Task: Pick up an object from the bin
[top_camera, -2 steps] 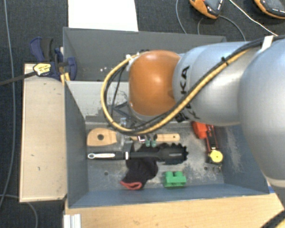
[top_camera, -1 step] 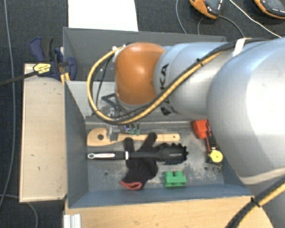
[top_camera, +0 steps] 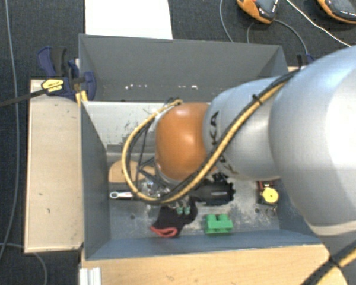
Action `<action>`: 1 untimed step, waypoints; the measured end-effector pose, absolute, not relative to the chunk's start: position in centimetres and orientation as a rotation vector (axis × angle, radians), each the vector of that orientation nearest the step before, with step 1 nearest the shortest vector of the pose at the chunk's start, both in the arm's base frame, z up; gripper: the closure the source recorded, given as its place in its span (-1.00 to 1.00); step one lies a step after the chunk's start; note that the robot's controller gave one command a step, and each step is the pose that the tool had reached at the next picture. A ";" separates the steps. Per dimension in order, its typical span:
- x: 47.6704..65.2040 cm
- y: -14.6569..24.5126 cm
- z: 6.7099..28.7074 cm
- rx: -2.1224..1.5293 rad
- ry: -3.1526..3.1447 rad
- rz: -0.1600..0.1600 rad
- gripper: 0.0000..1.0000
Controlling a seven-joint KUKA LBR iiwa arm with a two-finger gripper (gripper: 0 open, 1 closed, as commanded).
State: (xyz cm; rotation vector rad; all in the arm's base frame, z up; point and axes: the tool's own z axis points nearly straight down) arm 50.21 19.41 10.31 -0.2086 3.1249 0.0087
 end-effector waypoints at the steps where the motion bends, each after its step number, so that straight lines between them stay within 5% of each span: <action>1: 50.8 18.5 9.3 -0.181 3.118 0.014 1.00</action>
Offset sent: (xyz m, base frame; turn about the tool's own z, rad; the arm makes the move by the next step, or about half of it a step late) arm 0.0314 -0.0274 0.0472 -0.1252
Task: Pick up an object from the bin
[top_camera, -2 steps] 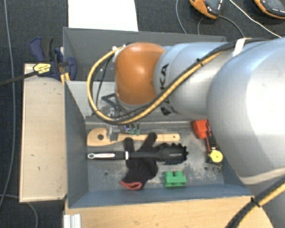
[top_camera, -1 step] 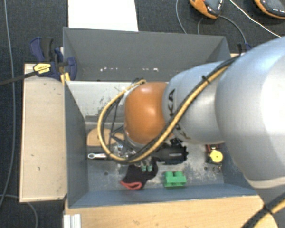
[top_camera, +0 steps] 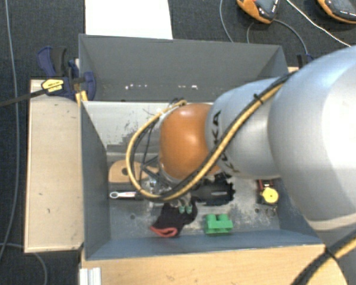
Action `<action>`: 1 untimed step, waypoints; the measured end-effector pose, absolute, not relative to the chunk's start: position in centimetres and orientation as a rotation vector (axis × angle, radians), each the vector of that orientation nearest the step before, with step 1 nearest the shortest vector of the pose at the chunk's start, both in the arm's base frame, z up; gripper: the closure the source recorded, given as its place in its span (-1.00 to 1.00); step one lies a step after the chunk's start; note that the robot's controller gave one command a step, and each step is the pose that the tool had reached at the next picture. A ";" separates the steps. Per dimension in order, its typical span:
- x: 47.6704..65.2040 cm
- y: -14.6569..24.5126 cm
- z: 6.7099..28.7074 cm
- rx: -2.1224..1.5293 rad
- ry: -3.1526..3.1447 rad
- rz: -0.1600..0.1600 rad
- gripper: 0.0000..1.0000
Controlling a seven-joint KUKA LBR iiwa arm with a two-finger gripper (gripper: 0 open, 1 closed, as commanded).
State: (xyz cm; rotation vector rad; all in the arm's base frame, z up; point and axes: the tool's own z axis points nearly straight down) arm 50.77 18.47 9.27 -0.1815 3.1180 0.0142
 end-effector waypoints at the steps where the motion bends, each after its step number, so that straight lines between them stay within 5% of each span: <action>1: 53.6 16.6 15.3 -0.398 3.091 0.013 1.00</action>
Offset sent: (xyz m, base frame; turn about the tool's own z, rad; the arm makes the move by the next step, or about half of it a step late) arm 0.0168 -0.0130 0.2034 0.0145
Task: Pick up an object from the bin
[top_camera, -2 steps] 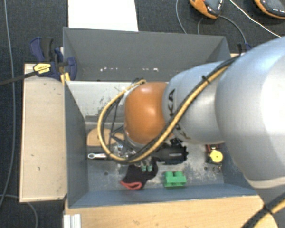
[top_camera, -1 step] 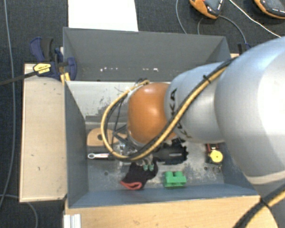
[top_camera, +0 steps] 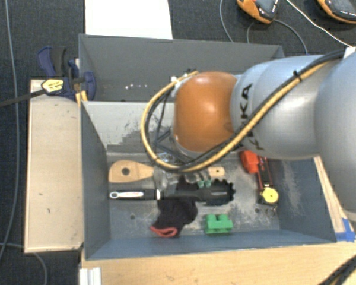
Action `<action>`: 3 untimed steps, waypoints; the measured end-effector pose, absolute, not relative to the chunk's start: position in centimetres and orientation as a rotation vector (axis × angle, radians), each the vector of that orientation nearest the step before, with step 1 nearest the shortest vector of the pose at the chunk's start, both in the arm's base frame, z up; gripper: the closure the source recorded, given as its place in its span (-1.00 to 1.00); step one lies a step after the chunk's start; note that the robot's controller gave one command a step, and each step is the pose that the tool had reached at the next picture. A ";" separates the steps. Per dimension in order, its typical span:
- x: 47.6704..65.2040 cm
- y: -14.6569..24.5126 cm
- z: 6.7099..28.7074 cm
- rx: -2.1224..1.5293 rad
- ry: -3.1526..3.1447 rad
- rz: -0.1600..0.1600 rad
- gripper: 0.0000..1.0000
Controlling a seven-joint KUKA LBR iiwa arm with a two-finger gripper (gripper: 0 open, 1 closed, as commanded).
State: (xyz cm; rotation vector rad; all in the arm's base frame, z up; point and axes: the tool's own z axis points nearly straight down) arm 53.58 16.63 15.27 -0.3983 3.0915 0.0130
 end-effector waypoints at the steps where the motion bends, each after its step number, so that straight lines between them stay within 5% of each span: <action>1: 52.7 17.1 26.2 -0.216 3.123 0.010 1.00; 2: 53.0 8.7 16.8 -0.233 3.115 0.012 1.00; 3: 48.5 17.7 22.6 -0.393 3.082 0.026 1.00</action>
Offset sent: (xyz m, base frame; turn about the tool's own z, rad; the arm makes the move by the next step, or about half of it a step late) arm -0.0067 -0.1023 -0.0156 0.1009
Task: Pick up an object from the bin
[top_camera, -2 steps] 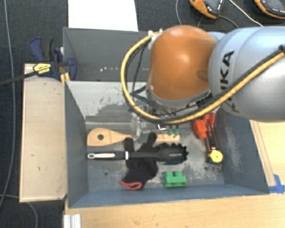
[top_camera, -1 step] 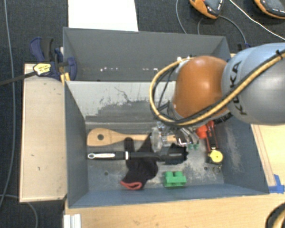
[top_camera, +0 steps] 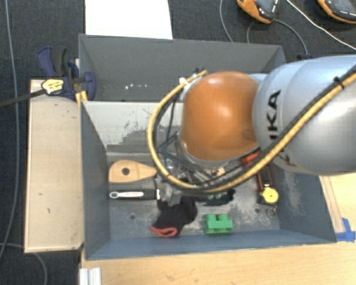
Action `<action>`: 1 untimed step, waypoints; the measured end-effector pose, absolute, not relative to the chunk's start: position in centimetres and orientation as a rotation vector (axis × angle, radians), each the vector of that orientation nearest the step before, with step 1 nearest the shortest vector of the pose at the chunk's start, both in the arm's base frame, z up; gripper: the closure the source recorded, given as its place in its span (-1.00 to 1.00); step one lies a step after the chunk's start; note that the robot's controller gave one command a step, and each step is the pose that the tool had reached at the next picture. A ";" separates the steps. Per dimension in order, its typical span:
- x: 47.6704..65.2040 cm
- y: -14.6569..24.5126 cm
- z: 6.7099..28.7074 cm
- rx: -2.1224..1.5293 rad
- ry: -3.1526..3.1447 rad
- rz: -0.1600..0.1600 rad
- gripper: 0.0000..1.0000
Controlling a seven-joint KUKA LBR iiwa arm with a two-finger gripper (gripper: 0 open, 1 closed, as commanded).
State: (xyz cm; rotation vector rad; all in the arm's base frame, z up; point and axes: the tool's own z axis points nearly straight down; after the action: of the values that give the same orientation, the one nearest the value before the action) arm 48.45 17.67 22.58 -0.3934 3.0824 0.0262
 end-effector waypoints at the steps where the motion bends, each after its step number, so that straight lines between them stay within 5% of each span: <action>1: 54.4 11.0 8.9 -0.244 3.117 0.012 1.00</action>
Offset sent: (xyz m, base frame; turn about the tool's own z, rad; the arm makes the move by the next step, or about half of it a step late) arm 0.0554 -0.0113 -0.0318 0.0424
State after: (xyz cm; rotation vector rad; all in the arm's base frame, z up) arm 54.39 10.99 8.91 -0.2444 3.1167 0.0115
